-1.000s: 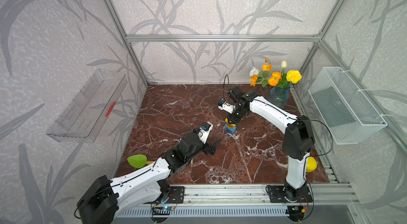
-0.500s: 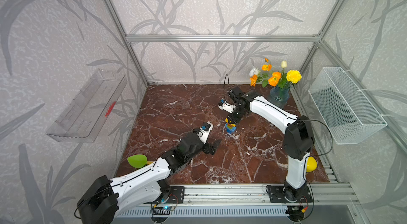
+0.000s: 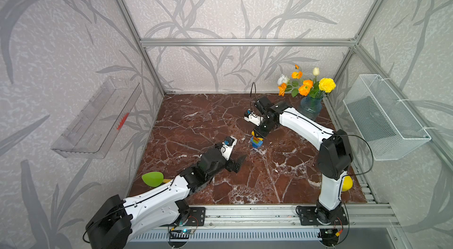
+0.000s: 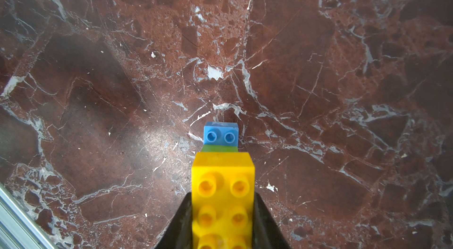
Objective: Assemble the letter f with lego
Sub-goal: Assemble the lego brick with the lego brick.
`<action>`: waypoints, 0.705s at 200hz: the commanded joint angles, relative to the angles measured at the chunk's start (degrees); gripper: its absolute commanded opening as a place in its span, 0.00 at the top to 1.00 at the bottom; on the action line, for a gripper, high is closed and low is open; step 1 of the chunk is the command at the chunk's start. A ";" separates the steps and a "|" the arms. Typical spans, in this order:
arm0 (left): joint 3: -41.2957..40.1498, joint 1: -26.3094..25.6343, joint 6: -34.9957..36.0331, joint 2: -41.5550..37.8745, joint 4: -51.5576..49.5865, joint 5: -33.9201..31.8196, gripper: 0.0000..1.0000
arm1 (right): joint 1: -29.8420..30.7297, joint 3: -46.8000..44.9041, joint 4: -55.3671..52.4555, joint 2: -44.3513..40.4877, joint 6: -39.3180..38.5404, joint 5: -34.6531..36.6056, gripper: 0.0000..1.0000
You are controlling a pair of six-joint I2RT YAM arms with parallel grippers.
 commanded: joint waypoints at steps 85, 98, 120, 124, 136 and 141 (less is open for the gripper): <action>-1.10 -0.19 0.31 -0.79 1.24 -0.06 0.01 | 1.26 -2.88 -0.74 -3.60 1.40 2.23 0.82; -1.18 -0.20 0.29 -0.80 1.27 -0.02 0.01 | 1.34 -3.07 -0.70 -3.69 1.57 2.32 0.82; -1.26 -0.22 0.35 -0.81 1.27 0.01 0.01 | 1.46 -3.08 -0.74 -3.53 1.56 2.41 0.82; -1.27 -0.19 0.29 -0.79 1.28 -0.03 0.01 | 1.52 -3.06 -0.73 -3.52 1.57 2.41 0.82; -1.26 -0.18 0.24 -0.92 1.30 -0.11 0.01 | 1.52 -3.07 -0.76 -3.34 1.52 2.56 0.82; -1.27 -0.20 0.27 -0.91 1.26 -0.09 0.01 | 1.54 -3.04 -0.71 -3.26 1.54 2.70 0.82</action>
